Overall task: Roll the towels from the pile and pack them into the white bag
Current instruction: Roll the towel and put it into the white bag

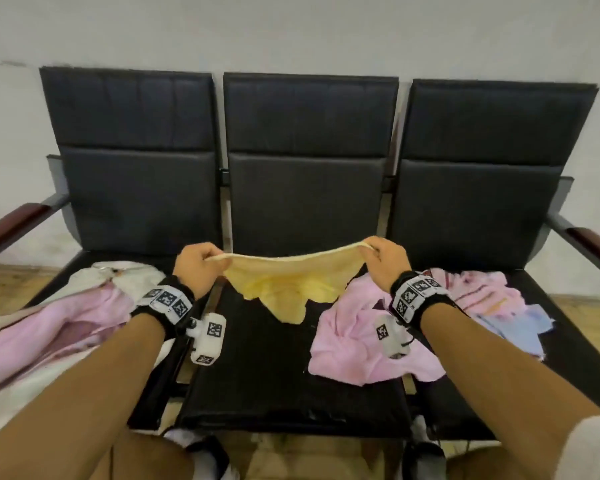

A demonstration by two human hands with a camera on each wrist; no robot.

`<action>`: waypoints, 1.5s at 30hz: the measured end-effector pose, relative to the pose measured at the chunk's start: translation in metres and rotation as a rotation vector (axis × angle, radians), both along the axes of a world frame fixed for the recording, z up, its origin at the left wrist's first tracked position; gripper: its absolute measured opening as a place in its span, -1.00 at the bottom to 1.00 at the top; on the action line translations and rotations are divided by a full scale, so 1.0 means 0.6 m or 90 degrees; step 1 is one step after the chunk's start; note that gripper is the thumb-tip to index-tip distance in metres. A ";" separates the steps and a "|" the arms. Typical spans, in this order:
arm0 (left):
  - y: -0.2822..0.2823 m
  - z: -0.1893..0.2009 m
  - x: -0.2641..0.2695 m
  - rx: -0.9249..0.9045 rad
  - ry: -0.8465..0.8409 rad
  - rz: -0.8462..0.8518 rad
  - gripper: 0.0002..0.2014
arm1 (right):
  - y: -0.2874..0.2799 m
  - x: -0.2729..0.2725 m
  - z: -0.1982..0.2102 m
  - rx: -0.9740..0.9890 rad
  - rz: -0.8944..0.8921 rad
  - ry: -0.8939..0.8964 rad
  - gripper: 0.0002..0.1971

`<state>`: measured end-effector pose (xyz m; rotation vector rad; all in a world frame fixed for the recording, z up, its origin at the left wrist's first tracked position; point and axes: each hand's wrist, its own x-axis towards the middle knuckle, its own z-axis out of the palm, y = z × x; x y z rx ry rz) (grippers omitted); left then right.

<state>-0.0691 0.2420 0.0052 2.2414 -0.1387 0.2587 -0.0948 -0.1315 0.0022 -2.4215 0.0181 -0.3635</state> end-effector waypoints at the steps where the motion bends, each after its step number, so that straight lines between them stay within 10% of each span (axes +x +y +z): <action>1: 0.003 -0.032 -0.012 0.037 0.034 -0.015 -0.85 | -0.005 -0.016 -0.035 -0.018 0.000 0.036 -0.82; 17: 0.020 -0.348 -0.183 0.415 0.321 -0.191 -0.72 | -0.006 -0.263 -0.353 -0.218 0.154 0.296 -0.80; 27: 0.053 -0.390 -0.251 0.302 0.140 -0.124 -0.70 | -0.016 -0.274 -0.380 -0.120 0.108 0.297 -0.79; 37: 0.070 -0.387 -0.255 0.172 0.192 -0.008 -0.76 | 0.007 -0.254 -0.375 -0.011 0.061 0.320 -0.93; 45: 0.061 -0.378 -0.242 0.303 0.308 0.117 -0.87 | 0.030 -0.227 -0.376 -0.044 -0.028 0.339 -0.82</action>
